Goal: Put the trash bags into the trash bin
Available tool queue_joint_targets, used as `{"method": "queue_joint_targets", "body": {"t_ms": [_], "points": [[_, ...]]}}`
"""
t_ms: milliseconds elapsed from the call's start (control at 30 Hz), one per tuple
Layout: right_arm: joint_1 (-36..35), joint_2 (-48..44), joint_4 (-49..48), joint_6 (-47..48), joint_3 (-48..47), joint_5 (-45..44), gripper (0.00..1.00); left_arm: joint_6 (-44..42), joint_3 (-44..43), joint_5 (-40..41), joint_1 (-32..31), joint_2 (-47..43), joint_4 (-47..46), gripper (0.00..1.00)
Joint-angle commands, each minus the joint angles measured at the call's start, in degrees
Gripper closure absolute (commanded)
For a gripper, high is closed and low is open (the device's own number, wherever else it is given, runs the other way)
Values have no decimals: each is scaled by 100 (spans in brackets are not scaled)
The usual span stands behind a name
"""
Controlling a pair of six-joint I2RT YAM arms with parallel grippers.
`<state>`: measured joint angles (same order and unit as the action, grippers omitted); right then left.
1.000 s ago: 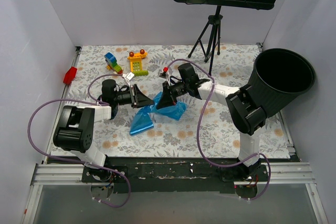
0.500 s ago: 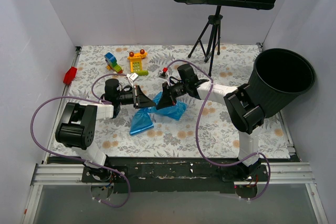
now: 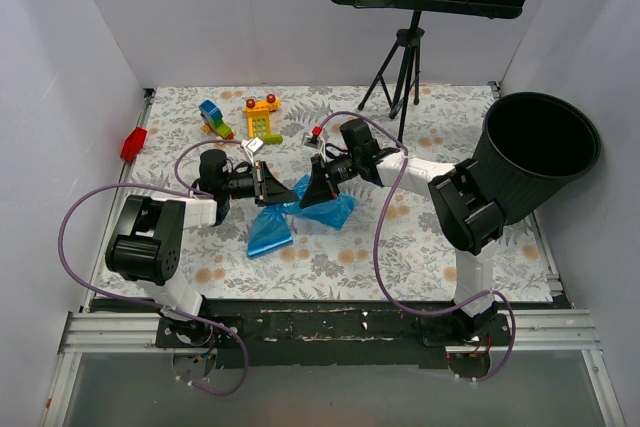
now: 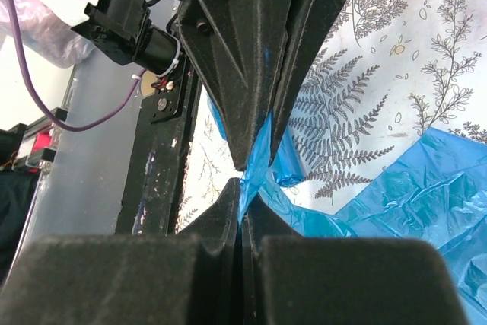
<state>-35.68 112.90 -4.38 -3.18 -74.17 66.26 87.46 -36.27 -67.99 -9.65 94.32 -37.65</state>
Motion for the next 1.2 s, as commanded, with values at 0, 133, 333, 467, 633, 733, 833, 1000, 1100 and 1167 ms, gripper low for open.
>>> {"method": "queue_joint_targets", "body": {"t_ms": [0,133,333,467,633,733,833,1000,1100,1167], "points": [[35,-49,-89,11,-168,248,89,8,-161,75,7,33,-32,100],[202,-181,-1456,-1217,236,194,52,43,-126,49,16,42,-67,100],[281,-76,-2225,-2081,360,194,46,148,-91,84,7,51,-155,100],[272,65,-2680,-2432,368,150,46,157,-126,58,7,77,-155,100],[184,206,-2805,-2618,272,177,47,219,-152,84,7,121,-208,100],[140,232,-2796,-2618,272,168,47,271,-152,93,7,130,-269,100],[132,241,-2796,-2600,280,168,50,280,-161,101,16,130,-269,100],[132,241,-2822,-2583,307,220,64,289,-143,128,16,139,-278,100],[132,241,-2901,-2591,342,326,96,280,-126,128,25,139,-252,100],[149,206,-2997,-2635,429,396,99,298,-117,128,60,121,-225,100]]}}
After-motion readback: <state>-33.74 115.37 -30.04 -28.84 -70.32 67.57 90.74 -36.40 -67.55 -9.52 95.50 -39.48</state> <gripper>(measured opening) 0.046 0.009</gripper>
